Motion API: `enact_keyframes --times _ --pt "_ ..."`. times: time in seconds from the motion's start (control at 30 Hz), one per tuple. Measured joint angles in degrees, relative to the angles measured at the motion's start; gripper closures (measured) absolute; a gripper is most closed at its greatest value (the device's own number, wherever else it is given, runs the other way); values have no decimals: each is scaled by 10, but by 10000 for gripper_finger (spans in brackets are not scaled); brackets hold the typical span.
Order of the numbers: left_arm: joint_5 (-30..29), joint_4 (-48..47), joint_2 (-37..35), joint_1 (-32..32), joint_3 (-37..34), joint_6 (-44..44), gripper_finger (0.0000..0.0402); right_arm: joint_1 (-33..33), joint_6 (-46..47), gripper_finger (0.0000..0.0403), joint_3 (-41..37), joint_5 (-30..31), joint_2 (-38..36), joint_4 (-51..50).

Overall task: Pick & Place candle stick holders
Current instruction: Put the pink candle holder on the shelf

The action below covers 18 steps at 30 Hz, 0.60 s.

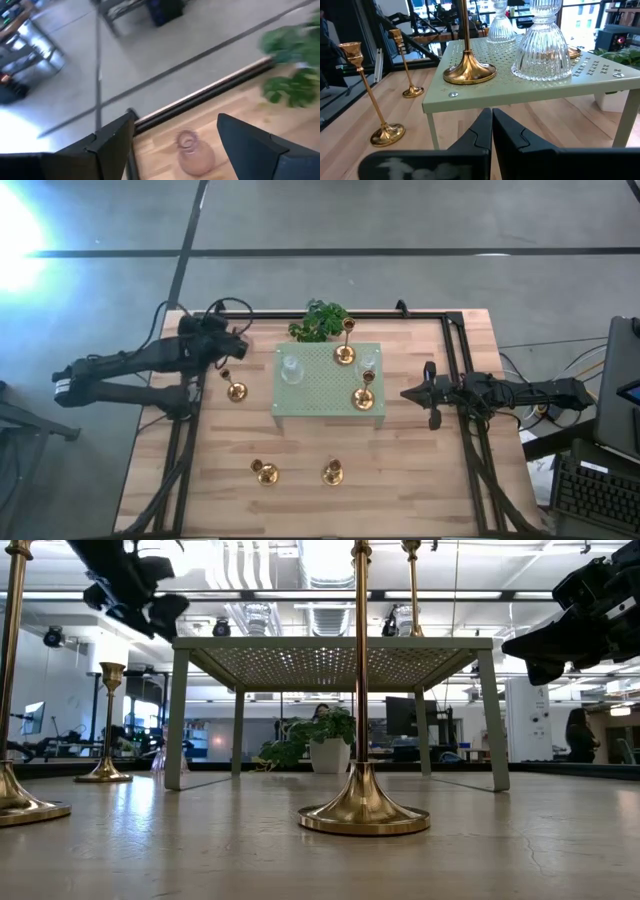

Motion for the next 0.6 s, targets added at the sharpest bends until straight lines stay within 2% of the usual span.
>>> enact_keyframes --times 0.17,0.27,0.47,0.6 --pt "15 14 35 77 -21 -16 110 0 0 394 0 0 0 0" --pt "64 60 48 121 -49 -2 110 0 0 394 0 0 0 0" --pt "193 242 52 180 -134 85 110 0 0 394 0 0 0 0" --pt "218 277 50 209 -169 106 110 0 0 394 0 0 0 0"
